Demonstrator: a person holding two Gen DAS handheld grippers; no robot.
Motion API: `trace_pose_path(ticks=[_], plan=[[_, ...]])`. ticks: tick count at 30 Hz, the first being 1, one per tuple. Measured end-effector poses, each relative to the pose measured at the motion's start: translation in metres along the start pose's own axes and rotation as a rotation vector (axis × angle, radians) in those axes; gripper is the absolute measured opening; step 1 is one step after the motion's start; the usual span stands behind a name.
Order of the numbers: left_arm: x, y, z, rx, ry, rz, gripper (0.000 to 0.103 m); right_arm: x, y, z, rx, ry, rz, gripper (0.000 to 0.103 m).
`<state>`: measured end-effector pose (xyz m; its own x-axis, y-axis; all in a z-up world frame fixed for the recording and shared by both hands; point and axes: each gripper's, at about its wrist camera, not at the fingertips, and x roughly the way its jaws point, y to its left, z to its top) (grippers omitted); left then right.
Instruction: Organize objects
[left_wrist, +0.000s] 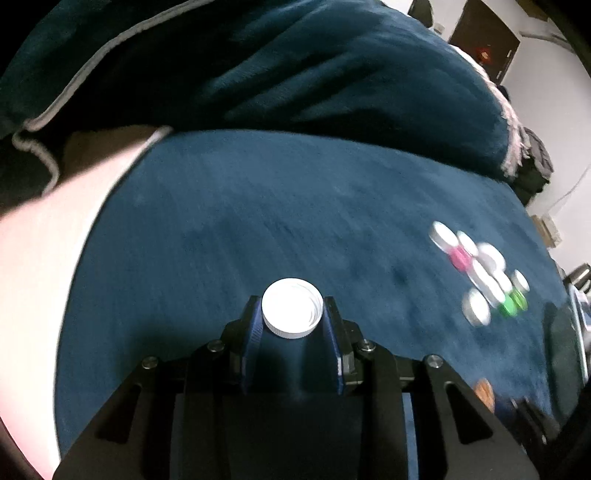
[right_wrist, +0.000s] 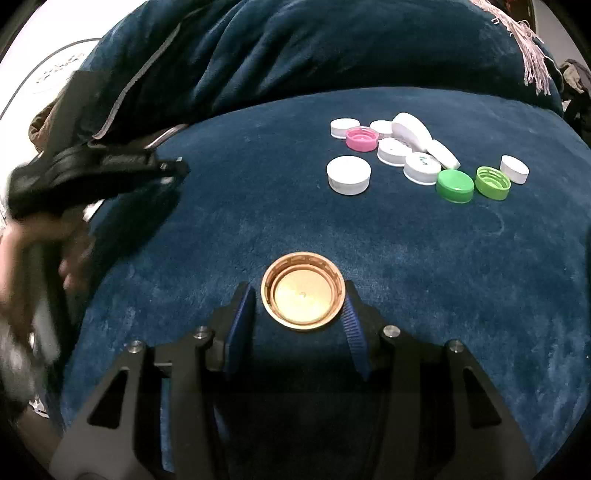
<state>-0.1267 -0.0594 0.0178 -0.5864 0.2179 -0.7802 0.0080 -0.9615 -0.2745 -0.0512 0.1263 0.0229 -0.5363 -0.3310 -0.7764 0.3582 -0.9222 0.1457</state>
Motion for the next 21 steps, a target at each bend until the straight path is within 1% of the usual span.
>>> trace_pose_path(ticks=[3,6,7,8,10,12,14,17,21], plan=[[-0.015,-0.014,-0.027,-0.022,0.016,-0.018,0.032,-0.002,-0.001,0.002,0.011,0.015,0.004,0.049],[-0.030,-0.020,-0.048,-0.034,0.026,-0.021,0.032,-0.007,-0.006,0.007,0.066,0.047,0.028,0.047],[-0.037,-0.022,-0.054,-0.041,0.030,-0.021,0.032,-0.011,-0.010,0.008,0.109,0.059,0.044,0.040],[-0.041,-0.024,-0.059,-0.041,0.030,-0.023,0.032,-0.016,-0.014,0.008,0.148,0.067,0.078,0.040],[-0.056,-0.027,-0.067,-0.045,0.023,-0.025,0.032,-0.028,-0.015,0.004,0.186,0.067,0.102,0.040],[-0.067,-0.030,-0.072,-0.053,0.016,-0.025,0.032,-0.040,-0.012,-0.001,0.193,0.064,0.108,0.040],[-0.074,-0.035,-0.074,-0.046,0.009,-0.026,0.032,-0.053,-0.006,-0.005,0.173,0.064,0.107,0.040],[-0.090,-0.051,-0.076,-0.014,-0.016,-0.046,0.032,-0.081,-0.003,-0.009,0.140,0.031,0.093,0.040],[-0.111,-0.082,-0.071,0.042,-0.063,-0.090,0.032,-0.119,-0.017,-0.006,0.155,-0.042,0.070,0.040]])
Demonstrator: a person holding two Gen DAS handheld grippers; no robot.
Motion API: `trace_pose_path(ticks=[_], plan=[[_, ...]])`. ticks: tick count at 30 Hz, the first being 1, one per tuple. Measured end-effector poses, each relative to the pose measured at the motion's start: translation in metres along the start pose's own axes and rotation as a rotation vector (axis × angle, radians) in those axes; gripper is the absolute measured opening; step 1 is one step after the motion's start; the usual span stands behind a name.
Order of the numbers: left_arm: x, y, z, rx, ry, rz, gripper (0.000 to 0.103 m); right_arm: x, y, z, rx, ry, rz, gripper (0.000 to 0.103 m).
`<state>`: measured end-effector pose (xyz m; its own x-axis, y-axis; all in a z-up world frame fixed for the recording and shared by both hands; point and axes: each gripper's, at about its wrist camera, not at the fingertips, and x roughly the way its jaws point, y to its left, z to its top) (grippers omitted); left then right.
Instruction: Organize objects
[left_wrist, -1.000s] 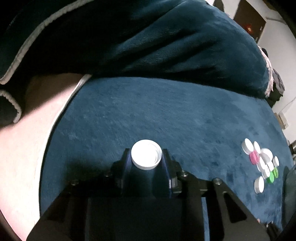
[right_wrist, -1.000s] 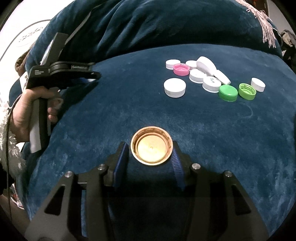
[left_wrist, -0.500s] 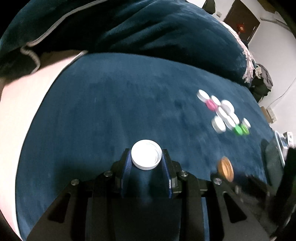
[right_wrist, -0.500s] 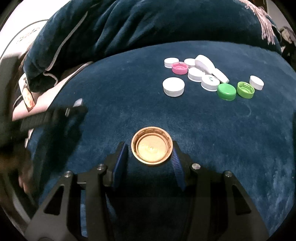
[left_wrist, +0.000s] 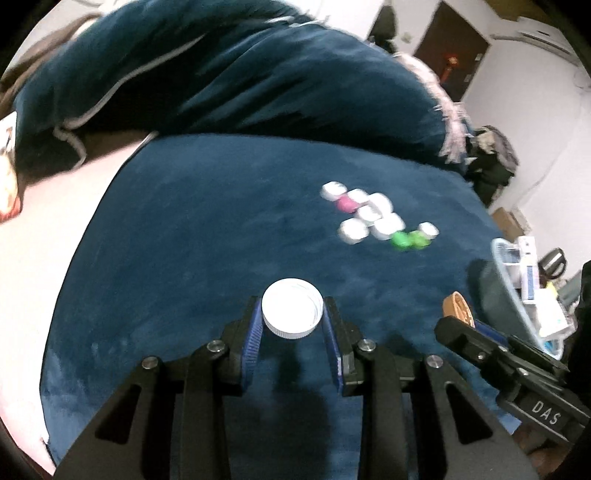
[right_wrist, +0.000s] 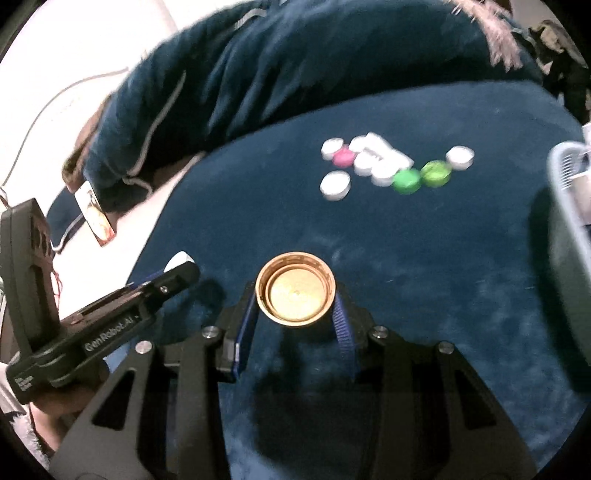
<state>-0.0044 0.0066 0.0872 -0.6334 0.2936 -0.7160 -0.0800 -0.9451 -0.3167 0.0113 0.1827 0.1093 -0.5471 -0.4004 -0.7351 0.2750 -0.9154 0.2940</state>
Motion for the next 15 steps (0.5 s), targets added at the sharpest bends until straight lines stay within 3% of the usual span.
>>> trace_pose_path(ticks=[8,15], plan=[[-0.016,-0.082,0.015,0.126,-0.046,-0.133,0.032,-0.059,-0.033,-0.001,0.077,-0.107,-0.047,0.040],[-0.010,-0.144,0.012,0.242,-0.035,-0.145,0.033,-0.086,-0.078,-0.013,0.201,-0.156,-0.098,0.040]])
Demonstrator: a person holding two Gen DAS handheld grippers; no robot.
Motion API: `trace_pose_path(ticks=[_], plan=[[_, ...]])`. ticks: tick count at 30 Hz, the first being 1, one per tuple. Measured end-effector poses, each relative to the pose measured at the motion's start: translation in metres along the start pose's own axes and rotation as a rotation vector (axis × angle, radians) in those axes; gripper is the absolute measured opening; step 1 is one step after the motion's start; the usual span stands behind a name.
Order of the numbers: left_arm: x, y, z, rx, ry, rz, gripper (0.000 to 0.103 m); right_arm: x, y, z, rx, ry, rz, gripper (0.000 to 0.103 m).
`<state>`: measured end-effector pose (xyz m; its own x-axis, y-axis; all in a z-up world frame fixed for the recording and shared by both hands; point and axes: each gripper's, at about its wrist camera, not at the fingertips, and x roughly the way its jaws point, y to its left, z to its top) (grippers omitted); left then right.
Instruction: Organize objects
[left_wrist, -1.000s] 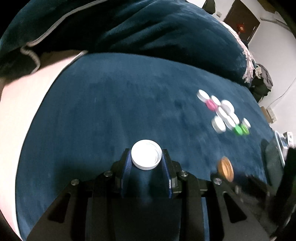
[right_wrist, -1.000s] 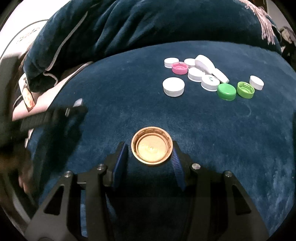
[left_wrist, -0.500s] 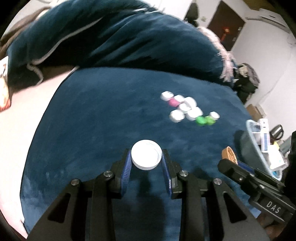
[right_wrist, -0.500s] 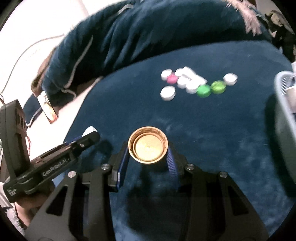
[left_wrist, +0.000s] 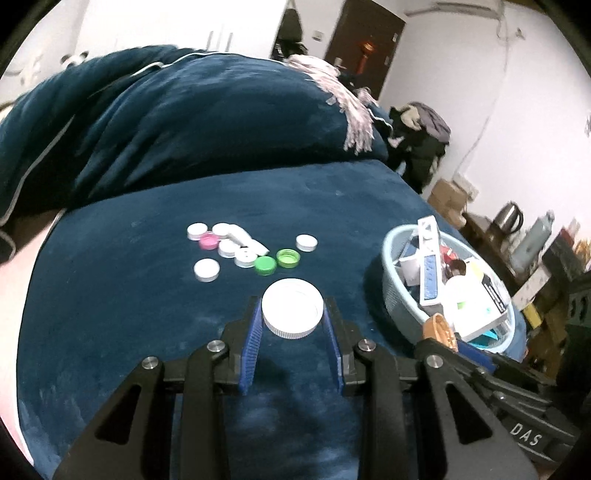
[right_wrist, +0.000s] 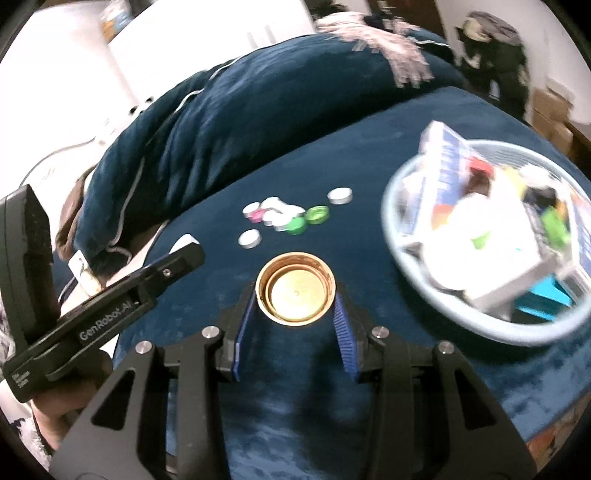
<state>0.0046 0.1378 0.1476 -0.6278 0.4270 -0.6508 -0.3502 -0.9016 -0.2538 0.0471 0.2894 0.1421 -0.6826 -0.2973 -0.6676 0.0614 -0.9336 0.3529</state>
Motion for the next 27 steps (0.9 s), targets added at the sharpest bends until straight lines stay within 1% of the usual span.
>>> trace_pose_path(ticks=[11,16,19,23,25,26,27], plan=[[0.017,-0.050,0.003,0.082,0.019,-0.020,0.033,-0.025,-0.049,0.006,0.093,-0.067,-0.021,0.040],[0.024,-0.070,0.005,0.125,0.021,-0.023,0.033,-0.041,-0.076,0.016,0.150,-0.120,-0.023,0.040],[0.030,-0.083,0.009,0.134,0.024,-0.034,0.033,-0.052,-0.092,0.030,0.167,-0.163,-0.036,0.041],[0.039,-0.117,0.032,0.196,-0.005,-0.072,0.033,-0.060,-0.121,0.058,0.249,-0.214,-0.082,0.041],[0.042,-0.134,0.047,0.214,-0.029,-0.112,0.033,-0.061,-0.132,0.072,0.282,-0.231,-0.098,0.042],[0.044,-0.139,0.051,0.215,-0.032,-0.131,0.034,-0.060,-0.137,0.077,0.294,-0.230,-0.107,0.042],[0.048,-0.145,0.057,0.219,-0.031,-0.146,0.048,-0.058,-0.141,0.082,0.304,-0.225,-0.111,0.042]])
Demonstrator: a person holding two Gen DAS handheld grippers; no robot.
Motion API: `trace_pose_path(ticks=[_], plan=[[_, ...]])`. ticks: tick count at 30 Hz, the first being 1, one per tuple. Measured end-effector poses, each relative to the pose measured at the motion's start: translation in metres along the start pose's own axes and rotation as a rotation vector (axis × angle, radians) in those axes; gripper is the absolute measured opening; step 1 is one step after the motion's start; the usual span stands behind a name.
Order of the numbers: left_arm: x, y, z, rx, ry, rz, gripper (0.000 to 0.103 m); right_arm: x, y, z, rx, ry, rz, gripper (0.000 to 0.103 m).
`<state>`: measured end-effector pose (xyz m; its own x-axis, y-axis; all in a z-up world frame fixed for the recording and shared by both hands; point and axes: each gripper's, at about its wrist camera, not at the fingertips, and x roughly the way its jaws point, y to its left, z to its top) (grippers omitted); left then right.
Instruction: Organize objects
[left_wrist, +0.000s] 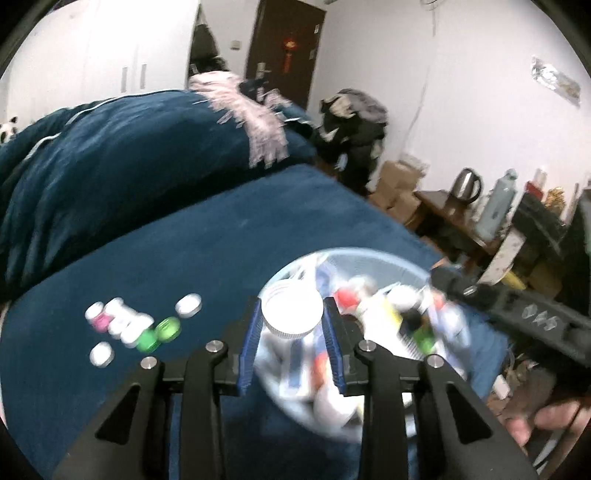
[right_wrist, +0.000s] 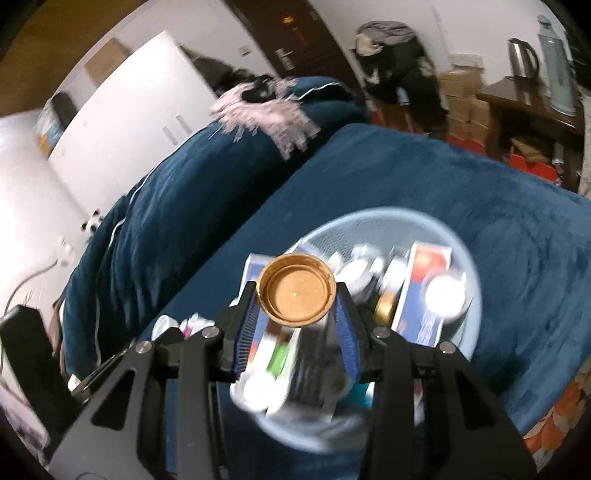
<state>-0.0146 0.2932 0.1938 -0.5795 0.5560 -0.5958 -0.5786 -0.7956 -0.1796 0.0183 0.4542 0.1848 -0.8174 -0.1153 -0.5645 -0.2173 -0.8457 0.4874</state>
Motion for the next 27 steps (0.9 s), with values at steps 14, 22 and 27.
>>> trace_pose_path(ticks=[14,22,27], plan=[[-0.028,0.051,-0.043,-0.086,-0.019,0.248,0.102,-0.039,0.075,-0.043,-0.318,-0.161,-0.041,0.103],[-0.061,0.141,-0.091,-0.336,0.070,0.281,0.102,-0.020,0.133,-0.090,-0.475,-0.056,0.060,0.103],[-0.089,0.179,-0.118,-0.350,0.048,0.386,0.102,0.002,0.154,-0.129,-0.518,0.047,0.094,0.103]])
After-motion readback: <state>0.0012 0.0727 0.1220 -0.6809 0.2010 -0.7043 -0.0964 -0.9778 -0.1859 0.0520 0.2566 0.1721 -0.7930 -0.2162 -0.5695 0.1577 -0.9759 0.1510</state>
